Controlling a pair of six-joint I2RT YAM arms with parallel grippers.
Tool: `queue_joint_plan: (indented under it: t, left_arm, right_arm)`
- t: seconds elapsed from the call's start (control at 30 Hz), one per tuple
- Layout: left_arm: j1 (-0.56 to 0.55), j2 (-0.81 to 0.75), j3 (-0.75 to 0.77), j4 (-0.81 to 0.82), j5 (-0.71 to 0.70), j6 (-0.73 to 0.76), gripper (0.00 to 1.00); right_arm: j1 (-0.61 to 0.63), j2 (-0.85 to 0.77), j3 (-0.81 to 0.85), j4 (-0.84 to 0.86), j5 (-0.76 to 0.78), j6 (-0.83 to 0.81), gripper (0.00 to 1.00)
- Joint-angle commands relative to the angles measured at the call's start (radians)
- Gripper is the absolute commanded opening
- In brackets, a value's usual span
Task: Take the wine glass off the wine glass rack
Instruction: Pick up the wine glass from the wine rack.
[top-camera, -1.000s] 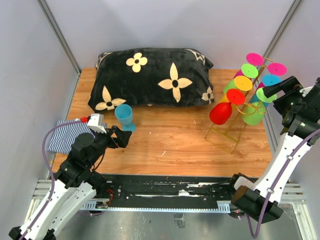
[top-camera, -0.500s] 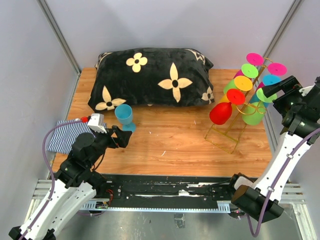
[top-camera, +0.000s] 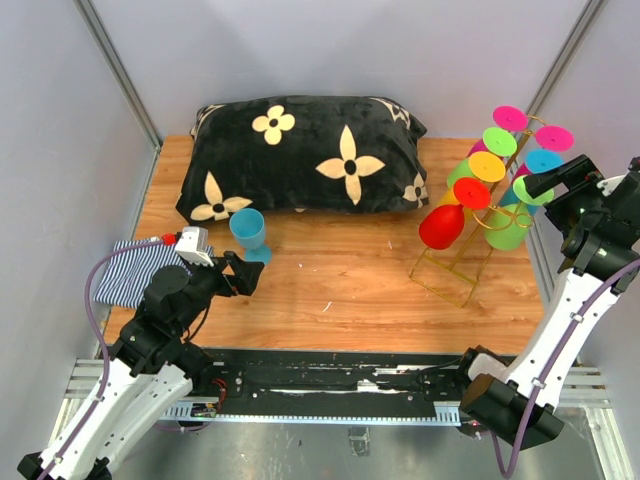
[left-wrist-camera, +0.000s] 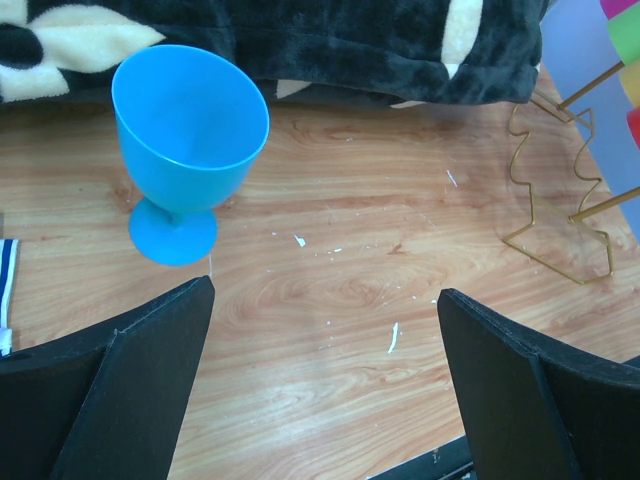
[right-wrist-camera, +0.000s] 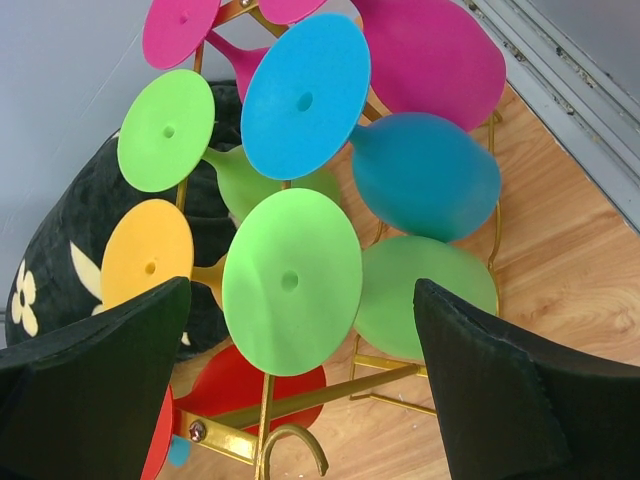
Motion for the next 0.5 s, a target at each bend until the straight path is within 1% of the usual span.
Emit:
queue_joint_plan:
  t: [0.0, 0.07, 0.1, 0.13, 0.17, 0.2, 0.23, 0.27, 0.3, 0.33, 0.37, 0.47]
  left_arm:
    - [0.006, -0.002, -0.003, 0.022, -0.002, 0.013, 1.0]
    - [0.005, -0.002, -0.003, 0.022, -0.002, 0.014, 1.0]
    - [0.006, -0.002, -0.003, 0.021, -0.002, 0.013, 1.0]
    - [0.006, -0.001, -0.003, 0.021, -0.001, 0.013, 1.0]
    - [0.006, -0.003, -0.003, 0.022, -0.001, 0.013, 1.0]
    - [0.006, -0.004, -0.003, 0.022, -0.001, 0.014, 1.0]
    - [0.006, -0.003, -0.003, 0.022, -0.002, 0.012, 1.0]
    - [0.006, -0.004, -0.003, 0.022, -0.001, 0.013, 1.0]
    - [0.005, -0.003, -0.003, 0.022, -0.001, 0.013, 1.0]
    - [0.006, -0.003, -0.003, 0.022, -0.002, 0.014, 1.0]
    - [0.006, -0.003, -0.003, 0.022, -0.002, 0.013, 1.0]
    - [0.006, 0.001, -0.002, 0.024, 0.002, 0.015, 1.0]
  right_arm:
    - [-0.018, -0.013, 0.006, 0.033, -0.016, -0.013, 0.94]
    - [-0.018, -0.028, 0.003, 0.032, 0.013, -0.013, 0.94]
    - [-0.018, -0.036, 0.004, 0.034, 0.02, 0.078, 0.12]
    - [-0.018, -0.041, 0.017, 0.03, 0.011, 0.08, 0.06]
    - [-0.018, -0.041, 0.037, 0.007, 0.005, 0.061, 0.29]
    - [-0.018, -0.042, 0.056, -0.011, -0.001, 0.047, 0.59]
    - [-0.018, -0.039, 0.084, -0.043, -0.016, 0.008, 0.8]
    - [-0.017, -0.029, 0.143, -0.11, -0.016, -0.05, 0.9]
    - [-0.017, -0.019, 0.199, -0.174, 0.007, -0.102, 0.96]
    - [-0.016, -0.017, 0.229, -0.215, 0.025, -0.124, 0.99]
    - [-0.018, -0.02, 0.235, -0.213, 0.034, -0.132, 0.99]
    - [-0.017, -0.013, 0.188, -0.178, 0.003, -0.11, 0.95]
